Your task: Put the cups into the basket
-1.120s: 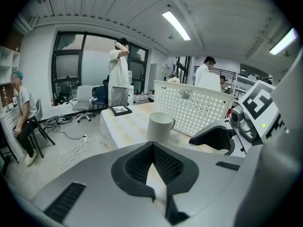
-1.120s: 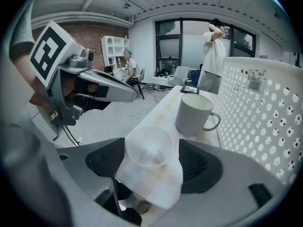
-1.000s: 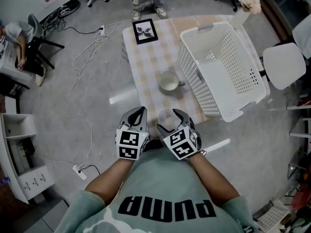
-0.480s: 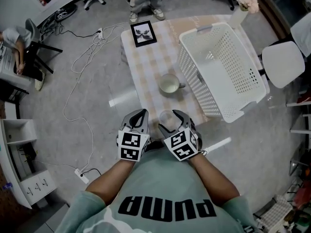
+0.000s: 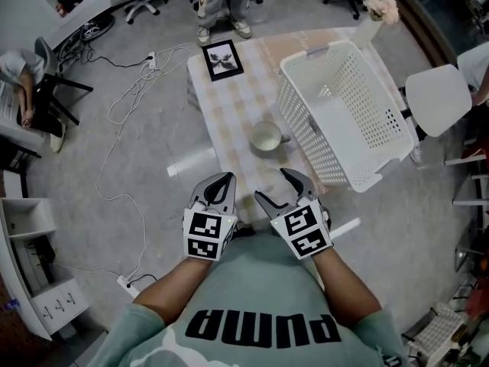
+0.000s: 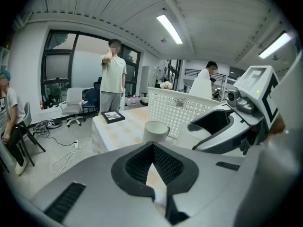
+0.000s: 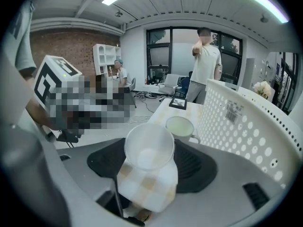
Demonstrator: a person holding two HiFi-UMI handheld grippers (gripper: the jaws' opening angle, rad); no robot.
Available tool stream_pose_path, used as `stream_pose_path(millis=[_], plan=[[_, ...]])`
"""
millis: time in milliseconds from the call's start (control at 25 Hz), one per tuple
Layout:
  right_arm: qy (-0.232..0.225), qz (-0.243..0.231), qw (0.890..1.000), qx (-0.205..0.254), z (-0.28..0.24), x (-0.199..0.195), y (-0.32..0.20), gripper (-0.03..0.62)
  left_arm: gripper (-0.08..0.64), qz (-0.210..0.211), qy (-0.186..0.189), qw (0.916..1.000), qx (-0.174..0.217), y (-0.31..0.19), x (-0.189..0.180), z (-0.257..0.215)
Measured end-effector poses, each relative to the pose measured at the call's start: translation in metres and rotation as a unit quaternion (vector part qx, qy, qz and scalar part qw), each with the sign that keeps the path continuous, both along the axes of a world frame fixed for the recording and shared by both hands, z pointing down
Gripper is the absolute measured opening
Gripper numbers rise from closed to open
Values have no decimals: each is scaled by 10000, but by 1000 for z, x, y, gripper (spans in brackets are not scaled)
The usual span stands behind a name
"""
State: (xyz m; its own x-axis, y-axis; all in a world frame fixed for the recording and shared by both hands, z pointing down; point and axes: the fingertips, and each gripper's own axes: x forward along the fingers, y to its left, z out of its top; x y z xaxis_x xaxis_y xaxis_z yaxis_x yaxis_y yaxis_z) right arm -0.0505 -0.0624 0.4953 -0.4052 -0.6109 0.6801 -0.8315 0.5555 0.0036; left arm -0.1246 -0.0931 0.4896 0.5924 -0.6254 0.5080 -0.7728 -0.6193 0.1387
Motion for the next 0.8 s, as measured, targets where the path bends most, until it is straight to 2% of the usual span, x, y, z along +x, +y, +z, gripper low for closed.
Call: stream_pose_path(millis=[520,800], plan=[[-190,58,9990,406,-95,1,-6,324,2,115,426,9986,275,-13,8,-69],[-169,21,9976,674,-127,28,-22,324,2,28,624,9974,370,-25,24,-97]])
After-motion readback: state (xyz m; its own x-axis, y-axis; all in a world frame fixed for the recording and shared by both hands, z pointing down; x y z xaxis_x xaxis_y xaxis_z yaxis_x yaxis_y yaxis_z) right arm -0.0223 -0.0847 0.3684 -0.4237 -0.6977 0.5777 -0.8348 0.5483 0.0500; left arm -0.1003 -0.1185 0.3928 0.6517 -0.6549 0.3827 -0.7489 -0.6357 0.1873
